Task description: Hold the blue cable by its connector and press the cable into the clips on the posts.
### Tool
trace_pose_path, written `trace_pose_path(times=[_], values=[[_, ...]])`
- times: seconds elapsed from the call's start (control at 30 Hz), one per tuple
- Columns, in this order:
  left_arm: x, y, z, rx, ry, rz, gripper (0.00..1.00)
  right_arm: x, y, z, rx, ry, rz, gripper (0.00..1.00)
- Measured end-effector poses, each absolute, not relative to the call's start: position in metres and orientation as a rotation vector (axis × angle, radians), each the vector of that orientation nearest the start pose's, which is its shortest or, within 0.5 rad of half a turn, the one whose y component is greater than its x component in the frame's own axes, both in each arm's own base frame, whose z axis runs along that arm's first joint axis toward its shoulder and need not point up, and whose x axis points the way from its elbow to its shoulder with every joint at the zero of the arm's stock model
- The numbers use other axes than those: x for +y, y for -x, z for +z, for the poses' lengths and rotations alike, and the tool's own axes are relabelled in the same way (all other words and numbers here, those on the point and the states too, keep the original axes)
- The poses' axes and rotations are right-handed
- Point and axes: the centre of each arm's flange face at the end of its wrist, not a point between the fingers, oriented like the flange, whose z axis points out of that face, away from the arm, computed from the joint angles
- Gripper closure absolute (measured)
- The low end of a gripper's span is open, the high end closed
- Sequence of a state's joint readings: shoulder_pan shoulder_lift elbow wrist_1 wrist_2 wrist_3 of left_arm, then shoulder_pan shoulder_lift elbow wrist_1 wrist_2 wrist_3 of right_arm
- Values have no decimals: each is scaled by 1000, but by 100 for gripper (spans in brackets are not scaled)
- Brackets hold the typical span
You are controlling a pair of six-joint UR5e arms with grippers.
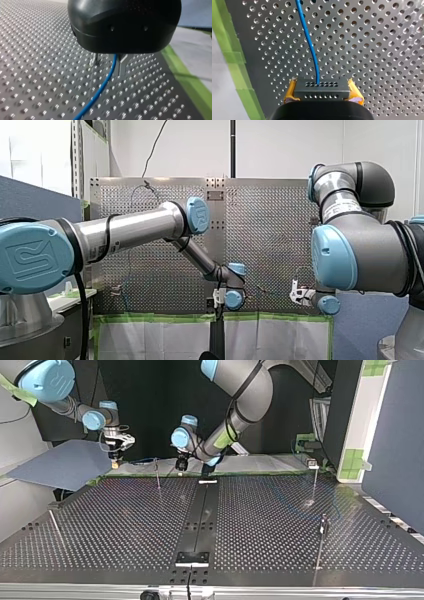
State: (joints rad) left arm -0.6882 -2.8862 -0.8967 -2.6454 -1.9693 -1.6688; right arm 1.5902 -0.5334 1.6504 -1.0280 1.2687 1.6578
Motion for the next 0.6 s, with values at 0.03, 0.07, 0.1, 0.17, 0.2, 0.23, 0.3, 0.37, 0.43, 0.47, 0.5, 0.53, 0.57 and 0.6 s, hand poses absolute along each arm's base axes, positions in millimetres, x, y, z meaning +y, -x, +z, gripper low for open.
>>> trace_pose_path(times=[0.03,0.07,0.1,0.17,0.2,0.23,0.3,0.37,0.43,0.47,0.5,0.53,0.57,0.6], values=[[-582,-561,-76,1696,-205,-243,100,-623,-175,-81,-1191,-1470,1471,100],[-580,-564,-74,1693,-201,-241,100,-626,-175,-80,-1189,-1468,1472,100],[-580,-566,-74,1692,-199,-241,100,-629,-175,-78,-1186,-1466,1474,100],[-578,-569,-72,1689,-196,-240,100,-634,-176,-76,-1180,-1461,1480,100],[-578,-570,-72,1688,-195,-241,100,-636,-176,-74,-1177,-1459,1482,100],[-578,-570,-72,1688,-195,-241,100,-639,-176,-73,-1173,-1455,1485,100],[-577,-572,-71,1687,-193,-240,100,-643,-176,-71,-1168,-1450,1489,100],[-575,-574,-71,1688,-191,-237,100,-648,-176,-68,-1161,-1445,1494,100],[-574,-575,-71,1688,-189,-235,100,-651,-177,-66,-1156,-1439,1499,100],[-573,-576,-71,1689,-187,-233,100,-652,-177,-65,-1154,-1436,1501,100],[-572,-576,-71,1689,-187,-232,100,-654,-177,-64,-1153,-1434,1503,100],[-572,-577,-71,1690,-186,-230,100,-655,-177,-63,-1152,-1431,1505,100],[-571,-578,-71,1692,-184,-225,100,-657,-177,-63,-1151,-1430,1507,100],[-570,-578,-71,1693,-183,-221,100,-658,-176,-62,-1151,-1428,1508,100]])
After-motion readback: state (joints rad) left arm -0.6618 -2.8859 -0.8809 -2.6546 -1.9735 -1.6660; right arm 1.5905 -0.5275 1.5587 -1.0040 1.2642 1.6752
